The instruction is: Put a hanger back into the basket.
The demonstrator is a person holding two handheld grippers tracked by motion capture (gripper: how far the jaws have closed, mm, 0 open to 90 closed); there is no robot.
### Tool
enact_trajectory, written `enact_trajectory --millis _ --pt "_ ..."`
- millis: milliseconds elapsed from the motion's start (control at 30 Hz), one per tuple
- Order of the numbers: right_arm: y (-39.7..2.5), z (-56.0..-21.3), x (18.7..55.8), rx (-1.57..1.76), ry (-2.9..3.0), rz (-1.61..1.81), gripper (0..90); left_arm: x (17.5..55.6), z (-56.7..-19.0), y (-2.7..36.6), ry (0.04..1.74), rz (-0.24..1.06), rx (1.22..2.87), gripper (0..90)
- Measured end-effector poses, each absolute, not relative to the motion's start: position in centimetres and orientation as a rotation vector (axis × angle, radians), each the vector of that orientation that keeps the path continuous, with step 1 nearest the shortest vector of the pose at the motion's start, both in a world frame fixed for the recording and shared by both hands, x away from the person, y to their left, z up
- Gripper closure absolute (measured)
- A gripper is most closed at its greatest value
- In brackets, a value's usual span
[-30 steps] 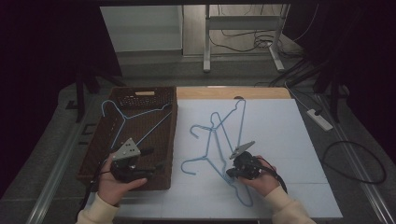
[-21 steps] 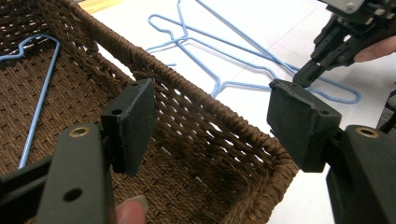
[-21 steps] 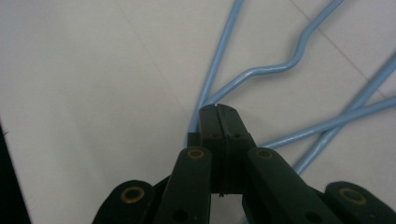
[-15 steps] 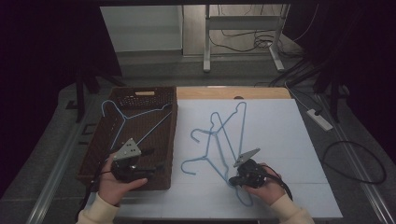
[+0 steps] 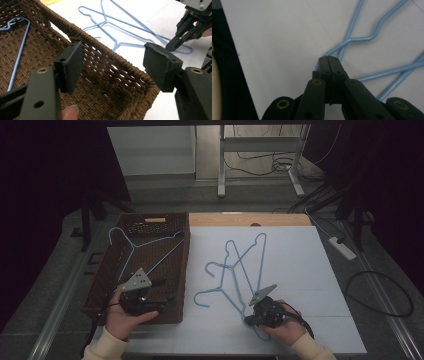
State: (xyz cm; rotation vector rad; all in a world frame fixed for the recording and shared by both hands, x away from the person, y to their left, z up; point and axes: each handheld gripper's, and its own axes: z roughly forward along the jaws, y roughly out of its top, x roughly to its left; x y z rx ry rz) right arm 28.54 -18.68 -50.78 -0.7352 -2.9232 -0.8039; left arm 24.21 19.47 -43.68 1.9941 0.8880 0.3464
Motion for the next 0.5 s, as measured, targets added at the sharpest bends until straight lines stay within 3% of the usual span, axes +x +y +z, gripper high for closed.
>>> enact_trajectory --millis 500 --pt "-17.0 -51.0 25.7 -0.58 -2.873 -0.778 90.0 24.2 -43.7 19.5 0.888 0.347 1.996 32.7"
